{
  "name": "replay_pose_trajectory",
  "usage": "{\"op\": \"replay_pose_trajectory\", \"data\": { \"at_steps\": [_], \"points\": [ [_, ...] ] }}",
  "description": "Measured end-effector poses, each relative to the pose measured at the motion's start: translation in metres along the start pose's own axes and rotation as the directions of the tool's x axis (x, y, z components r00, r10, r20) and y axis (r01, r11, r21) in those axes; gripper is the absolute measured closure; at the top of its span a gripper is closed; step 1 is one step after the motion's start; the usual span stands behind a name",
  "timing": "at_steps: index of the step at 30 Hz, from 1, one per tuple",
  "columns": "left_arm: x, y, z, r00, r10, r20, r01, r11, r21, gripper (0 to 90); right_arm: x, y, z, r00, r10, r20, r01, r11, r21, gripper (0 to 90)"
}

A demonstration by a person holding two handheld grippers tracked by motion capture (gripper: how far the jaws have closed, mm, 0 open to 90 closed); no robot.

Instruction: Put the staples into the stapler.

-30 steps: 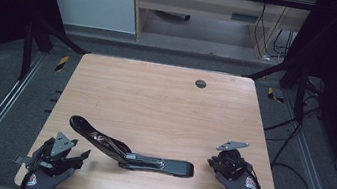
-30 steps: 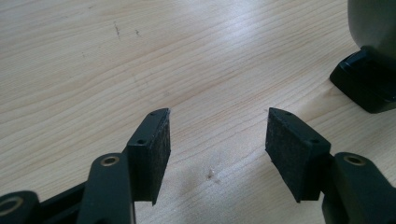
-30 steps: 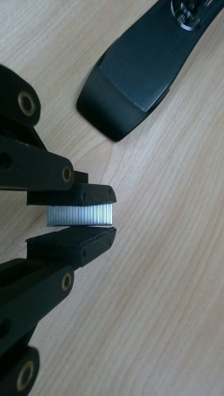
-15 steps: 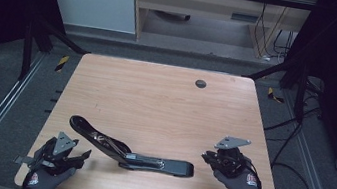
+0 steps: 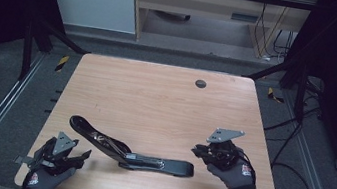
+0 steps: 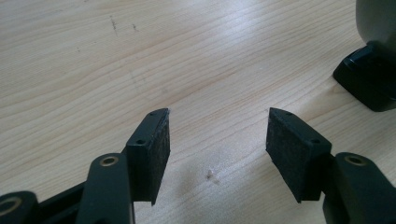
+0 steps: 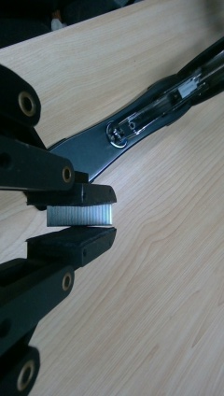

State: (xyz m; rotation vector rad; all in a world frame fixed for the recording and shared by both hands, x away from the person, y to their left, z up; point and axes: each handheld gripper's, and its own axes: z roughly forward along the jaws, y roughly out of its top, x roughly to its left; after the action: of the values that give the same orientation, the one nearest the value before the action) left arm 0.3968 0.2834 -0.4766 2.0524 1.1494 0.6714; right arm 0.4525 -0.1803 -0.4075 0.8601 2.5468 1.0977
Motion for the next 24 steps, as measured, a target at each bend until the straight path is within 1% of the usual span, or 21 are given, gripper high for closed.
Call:
{"op": "replay_pose_trajectory", "data": {
  "at_steps": [5,9,14,16,18,19,20,24],
  "points": [
    [0.000,0.000,0.000,1.0000,-0.002,-0.002,0.002,1.0000,0.001,39.4,0.003,0.013,0.004,0.9987,-0.041,-0.031,0.041,0.999,-0.001,78.4],
    [0.000,0.000,0.000,1.0000,-0.002,-0.004,0.002,1.0000,0.002,39.4,0.006,0.024,0.007,0.9948,-0.082,-0.059,0.082,0.997,0.001,78.4],
    [0.000,0.001,0.000,1.0000,-0.005,-0.003,0.005,1.0000,0.005,39.4,0.008,0.036,0.014,0.9874,-0.121,-0.102,0.123,0.992,0.007,78.4],
    [-0.001,0.001,0.001,1.0000,-0.005,-0.001,0.005,1.0000,0.006,39.4,0.009,0.040,0.017,0.9846,-0.126,-0.122,0.128,0.992,0.007,78.3],
    [0.000,0.000,0.001,1.0000,-0.006,-0.002,0.006,1.0000,0.004,39.4,0.010,0.044,0.020,0.9825,-0.131,-0.132,0.135,0.991,0.023,78.3],
    [0.000,0.000,0.001,1.0000,-0.007,-0.002,0.007,1.0000,0.003,39.4,0.010,0.046,0.022,0.9800,-0.140,-0.141,0.146,0.989,0.029,78.4],
    [0.000,0.000,0.001,1.0000,-0.009,-0.002,0.009,1.0000,0.003,39.4,0.011,0.047,0.024,0.9794,-0.138,-0.147,0.144,0.989,0.030,78.3],
    [0.000,0.000,0.000,1.0000,-0.008,-0.001,0.008,1.0000,0.003,39.4,0.013,0.052,0.032,0.9703,-0.166,-0.176,0.176,0.984,0.041,78.4]
  ]
}}
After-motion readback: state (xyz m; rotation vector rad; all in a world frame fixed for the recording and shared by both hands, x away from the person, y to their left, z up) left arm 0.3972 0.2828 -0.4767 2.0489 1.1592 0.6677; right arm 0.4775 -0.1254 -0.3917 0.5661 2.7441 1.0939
